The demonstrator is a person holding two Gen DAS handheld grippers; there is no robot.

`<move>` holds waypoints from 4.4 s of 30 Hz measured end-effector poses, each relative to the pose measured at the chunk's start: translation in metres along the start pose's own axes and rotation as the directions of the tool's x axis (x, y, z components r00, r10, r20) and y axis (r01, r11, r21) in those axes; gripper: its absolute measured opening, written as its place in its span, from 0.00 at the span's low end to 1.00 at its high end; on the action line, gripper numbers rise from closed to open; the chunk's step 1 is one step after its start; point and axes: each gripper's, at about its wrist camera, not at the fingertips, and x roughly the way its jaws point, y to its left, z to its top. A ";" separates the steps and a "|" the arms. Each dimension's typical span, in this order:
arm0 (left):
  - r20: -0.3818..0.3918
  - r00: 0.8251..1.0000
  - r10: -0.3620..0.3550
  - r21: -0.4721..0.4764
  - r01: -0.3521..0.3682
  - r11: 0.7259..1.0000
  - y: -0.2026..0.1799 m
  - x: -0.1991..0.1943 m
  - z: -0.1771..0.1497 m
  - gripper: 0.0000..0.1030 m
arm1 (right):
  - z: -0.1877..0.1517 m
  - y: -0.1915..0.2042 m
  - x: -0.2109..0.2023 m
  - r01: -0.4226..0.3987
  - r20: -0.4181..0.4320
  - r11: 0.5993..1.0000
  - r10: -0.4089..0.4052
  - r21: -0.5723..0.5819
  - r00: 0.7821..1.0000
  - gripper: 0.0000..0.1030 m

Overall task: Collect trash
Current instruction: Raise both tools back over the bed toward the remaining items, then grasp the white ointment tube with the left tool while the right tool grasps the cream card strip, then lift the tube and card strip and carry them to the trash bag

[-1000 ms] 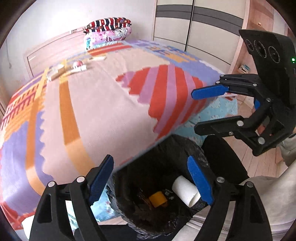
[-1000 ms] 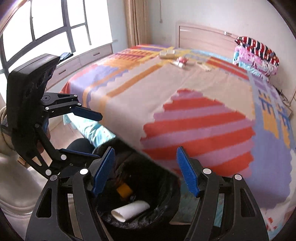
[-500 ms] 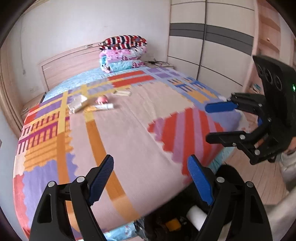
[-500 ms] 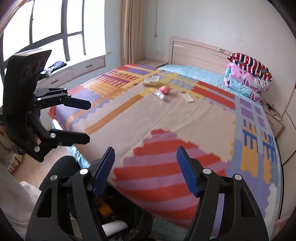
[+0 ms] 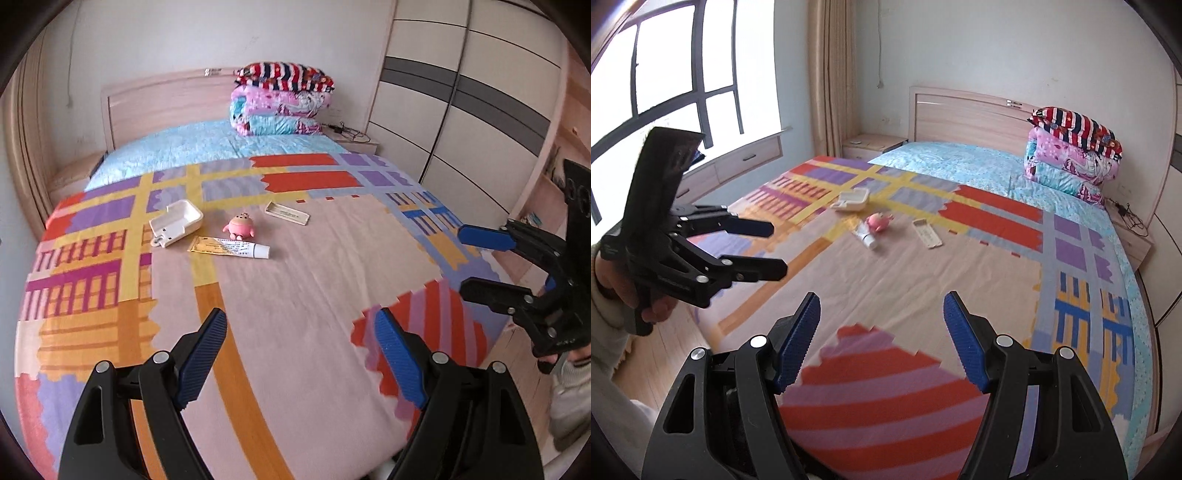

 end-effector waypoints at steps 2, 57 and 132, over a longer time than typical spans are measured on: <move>-0.016 1.000 0.014 -0.024 -0.014 1.000 0.006 0.011 0.008 0.77 | 0.005 -0.004 0.005 -0.001 -0.001 1.000 0.001 0.005 1.000 0.67; -0.077 0.922 0.379 -0.208 -0.387 0.899 0.040 0.114 0.043 0.27 | 0.057 -0.057 0.182 0.001 -0.203 0.998 -0.012 -0.055 0.979 0.26; 0.093 0.987 0.128 0.007 -0.130 0.992 -0.044 -0.076 -0.054 0.13 | -0.018 0.042 -0.023 -0.026 -0.044 0.994 0.022 -0.105 0.999 0.24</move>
